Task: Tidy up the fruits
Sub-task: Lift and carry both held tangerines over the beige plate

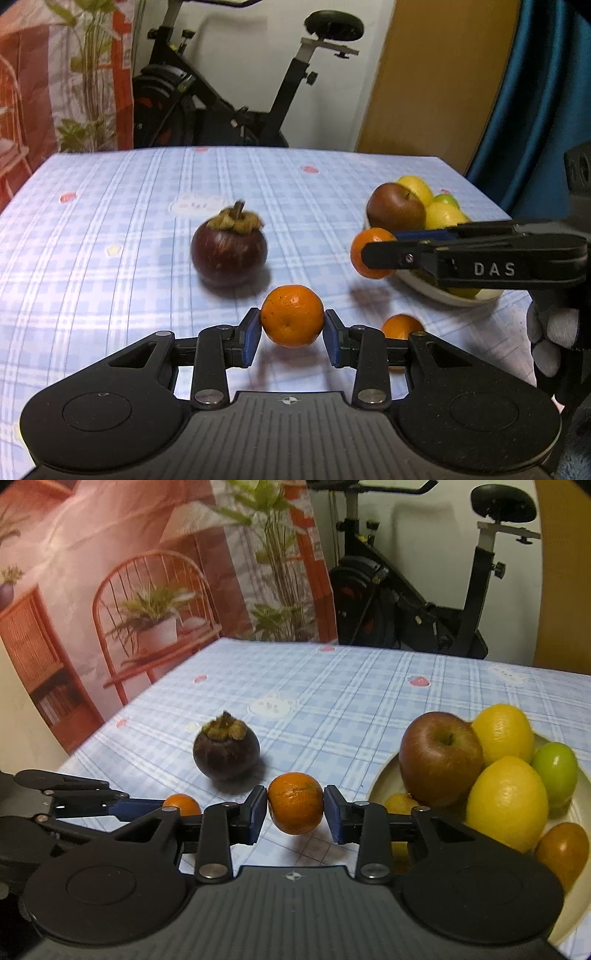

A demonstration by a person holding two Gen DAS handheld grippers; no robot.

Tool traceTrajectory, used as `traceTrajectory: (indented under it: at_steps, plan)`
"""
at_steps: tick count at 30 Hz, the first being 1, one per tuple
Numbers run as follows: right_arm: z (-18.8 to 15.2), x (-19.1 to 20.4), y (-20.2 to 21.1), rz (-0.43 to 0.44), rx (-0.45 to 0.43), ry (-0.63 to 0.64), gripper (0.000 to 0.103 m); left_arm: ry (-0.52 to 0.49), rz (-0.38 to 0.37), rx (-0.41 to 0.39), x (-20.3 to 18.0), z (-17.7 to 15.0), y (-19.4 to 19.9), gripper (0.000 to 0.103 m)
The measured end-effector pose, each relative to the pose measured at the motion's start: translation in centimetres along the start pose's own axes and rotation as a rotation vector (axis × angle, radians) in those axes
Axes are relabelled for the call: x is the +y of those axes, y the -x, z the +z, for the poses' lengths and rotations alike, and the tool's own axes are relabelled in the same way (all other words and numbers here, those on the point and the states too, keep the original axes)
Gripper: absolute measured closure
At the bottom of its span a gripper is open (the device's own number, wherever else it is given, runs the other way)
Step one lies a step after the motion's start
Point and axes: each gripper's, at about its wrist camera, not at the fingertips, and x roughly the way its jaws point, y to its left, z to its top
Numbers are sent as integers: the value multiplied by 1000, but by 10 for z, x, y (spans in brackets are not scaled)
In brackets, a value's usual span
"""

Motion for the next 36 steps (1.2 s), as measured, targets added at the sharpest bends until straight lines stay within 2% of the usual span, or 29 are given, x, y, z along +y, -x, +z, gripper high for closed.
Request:
traceTrajectory:
  at_steps: [9, 18, 25, 32, 36]
  plan:
    - [-9, -20, 34, -22, -77, -88, 67, -79, -31, -14, -29, 25, -2, 65]
    - [-27, -36, 68, -93, -167, -96, 67, -172, -91, -30, -72, 53, -18, 65]
    - [-40, -56, 90, -178, -259, -149, 67, -210, -117, -1, -102, 63, -39, 65]
    - [-41, -81, 96, -249, -321, -162, 67, -238, -115, 17, -118, 66, -56, 65]
    - [-41, -102, 89, -302, -322, -171, 67, -266, -111, 16, -125, 64, -58, 65]
